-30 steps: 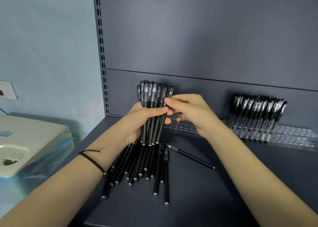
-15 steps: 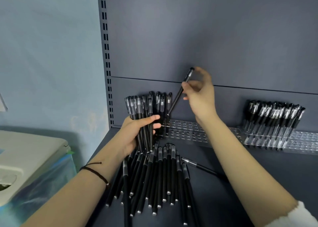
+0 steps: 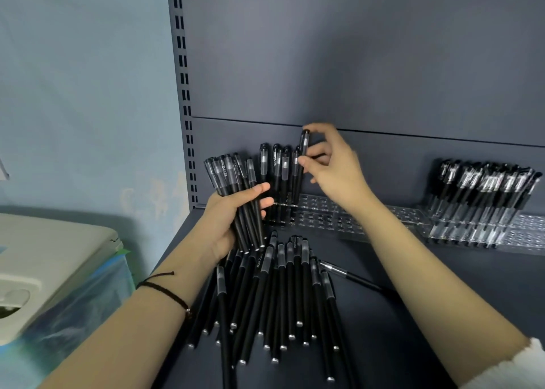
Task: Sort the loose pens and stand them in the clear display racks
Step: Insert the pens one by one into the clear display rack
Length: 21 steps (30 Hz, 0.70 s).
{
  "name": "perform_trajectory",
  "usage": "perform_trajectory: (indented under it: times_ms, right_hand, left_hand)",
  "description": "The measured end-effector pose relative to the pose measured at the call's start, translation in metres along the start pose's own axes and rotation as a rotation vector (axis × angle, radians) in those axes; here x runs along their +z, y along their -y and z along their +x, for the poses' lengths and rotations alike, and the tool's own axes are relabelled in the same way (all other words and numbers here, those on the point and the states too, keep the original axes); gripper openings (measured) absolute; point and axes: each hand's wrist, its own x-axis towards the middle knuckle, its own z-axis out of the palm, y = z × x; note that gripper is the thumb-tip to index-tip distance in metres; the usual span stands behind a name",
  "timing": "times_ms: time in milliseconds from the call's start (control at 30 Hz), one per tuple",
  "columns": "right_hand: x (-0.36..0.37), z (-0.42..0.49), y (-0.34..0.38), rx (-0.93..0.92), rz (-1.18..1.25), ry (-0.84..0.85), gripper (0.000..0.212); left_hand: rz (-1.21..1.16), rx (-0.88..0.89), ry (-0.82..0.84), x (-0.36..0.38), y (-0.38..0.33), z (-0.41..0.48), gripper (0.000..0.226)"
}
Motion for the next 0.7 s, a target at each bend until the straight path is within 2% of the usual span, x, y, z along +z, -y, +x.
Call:
perform_trajectory:
  times_ms: [133,267,367,500,567,700]
  right_hand:
    - [0.002,-0.003,-0.003,-0.018,-0.170,0.150,0.036]
    - [-0.008,0.001,0.005,-0.026,-0.372,0.049,0.027]
    - [-0.012,0.001,0.019,-0.034,-0.231,-0.073,0.024]
    - [-0.007,-0.003,0.034,0.029,-0.062,0.154,0.018]
    - [-0.004,-0.003,0.034,0.080,0.006,0.171,0.013]
    - [-0.003,-0.004,0.032,0.226,0.157,0.243,0.020]
  left_hand:
    - [0.002,0.008,0.014,0.001,-0.001,-0.001,0.020]
    - [0.006,0.001,0.021,0.005,-0.001,-0.006,0.020]
    - [0.045,0.016,0.035,0.010,-0.001,-0.009,0.012]
    - [0.116,0.070,0.106,0.019,0.000,-0.014,0.012]
    - [0.107,0.081,0.118,0.021,0.001,-0.015,0.014]
    - [0.118,0.113,0.121,0.022,0.001,-0.016,0.015]
